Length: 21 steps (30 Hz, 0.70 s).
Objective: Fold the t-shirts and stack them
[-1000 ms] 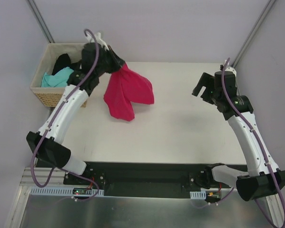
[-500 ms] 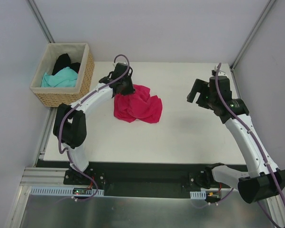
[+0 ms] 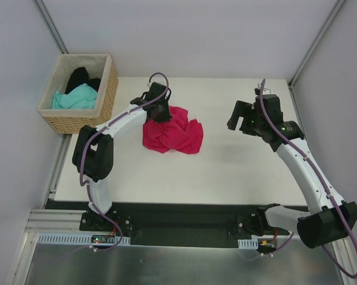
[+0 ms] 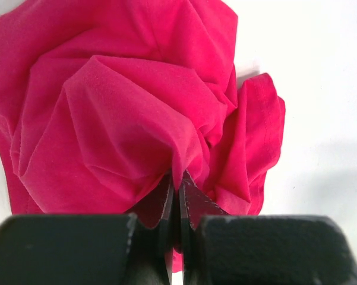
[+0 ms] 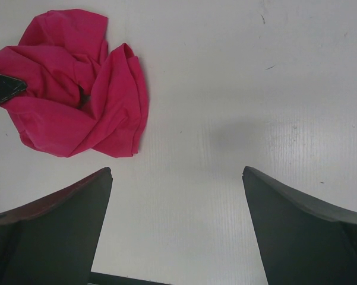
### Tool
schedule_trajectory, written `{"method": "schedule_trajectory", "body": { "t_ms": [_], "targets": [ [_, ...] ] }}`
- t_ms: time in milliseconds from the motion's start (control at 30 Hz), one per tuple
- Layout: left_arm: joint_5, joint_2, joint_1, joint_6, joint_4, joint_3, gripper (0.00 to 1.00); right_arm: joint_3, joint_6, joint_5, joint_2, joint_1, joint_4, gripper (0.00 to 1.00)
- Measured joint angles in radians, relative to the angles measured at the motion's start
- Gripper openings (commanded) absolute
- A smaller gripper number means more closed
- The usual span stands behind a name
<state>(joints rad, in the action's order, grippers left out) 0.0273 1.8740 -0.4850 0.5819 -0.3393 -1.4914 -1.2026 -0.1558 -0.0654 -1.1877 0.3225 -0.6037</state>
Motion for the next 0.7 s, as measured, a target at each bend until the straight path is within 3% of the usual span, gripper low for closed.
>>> {"method": "schedule_trajectory", "body": {
  "t_ms": [233,600,700],
  "targets": [
    [0.000,0.000,0.000,-0.005,-0.006,-0.008,0.00,-0.010,0.008,0.032,-0.012,0.000,0.000,0.96],
    [0.042,0.036,0.000,-0.058,-0.010,0.014,0.01,-0.061,0.007,0.050,-0.171,0.064,0.003,0.96],
    [0.048,0.060,0.000,-0.080,-0.015,0.022,0.35,-0.061,0.009,0.057,-0.181,0.082,0.012,0.96]
  ]
}}
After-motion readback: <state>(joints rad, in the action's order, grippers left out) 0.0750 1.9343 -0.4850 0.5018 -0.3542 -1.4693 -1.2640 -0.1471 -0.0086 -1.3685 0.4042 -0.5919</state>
